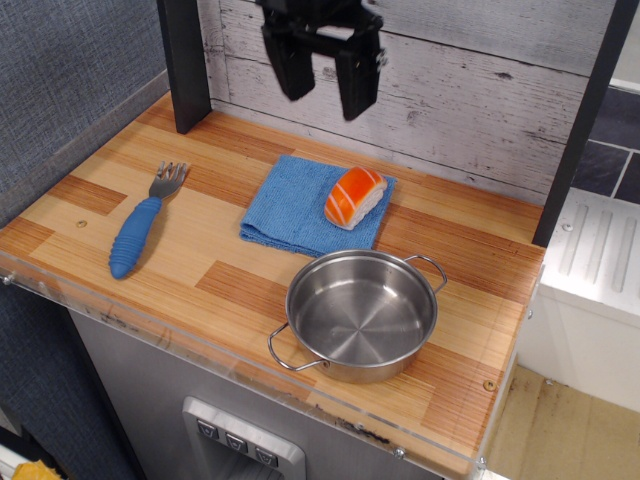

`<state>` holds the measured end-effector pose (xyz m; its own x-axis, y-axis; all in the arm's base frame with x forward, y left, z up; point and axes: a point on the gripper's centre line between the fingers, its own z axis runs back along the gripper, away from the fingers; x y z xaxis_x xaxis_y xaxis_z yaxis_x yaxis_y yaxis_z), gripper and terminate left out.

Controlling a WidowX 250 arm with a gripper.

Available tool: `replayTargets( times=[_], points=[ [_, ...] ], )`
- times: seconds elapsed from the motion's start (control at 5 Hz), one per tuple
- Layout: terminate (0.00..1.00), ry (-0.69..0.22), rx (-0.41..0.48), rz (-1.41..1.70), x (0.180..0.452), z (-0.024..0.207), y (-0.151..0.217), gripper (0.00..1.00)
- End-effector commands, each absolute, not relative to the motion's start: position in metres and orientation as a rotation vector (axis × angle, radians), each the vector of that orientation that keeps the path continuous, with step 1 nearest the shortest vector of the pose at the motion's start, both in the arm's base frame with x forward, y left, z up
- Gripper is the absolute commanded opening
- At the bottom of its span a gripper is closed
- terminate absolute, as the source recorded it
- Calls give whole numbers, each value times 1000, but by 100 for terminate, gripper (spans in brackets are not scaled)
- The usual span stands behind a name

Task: Put the cheese on the napkin

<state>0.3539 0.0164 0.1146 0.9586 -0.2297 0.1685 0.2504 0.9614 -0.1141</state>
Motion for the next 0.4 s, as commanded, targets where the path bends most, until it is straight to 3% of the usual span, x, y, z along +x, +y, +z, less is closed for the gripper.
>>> replayTargets(
  times=[0.0,0.2],
  points=[
    [0,-242,-82,-226,347,136,23,100],
    [100,-242,-82,-226,347,136,23,100]
  ],
)
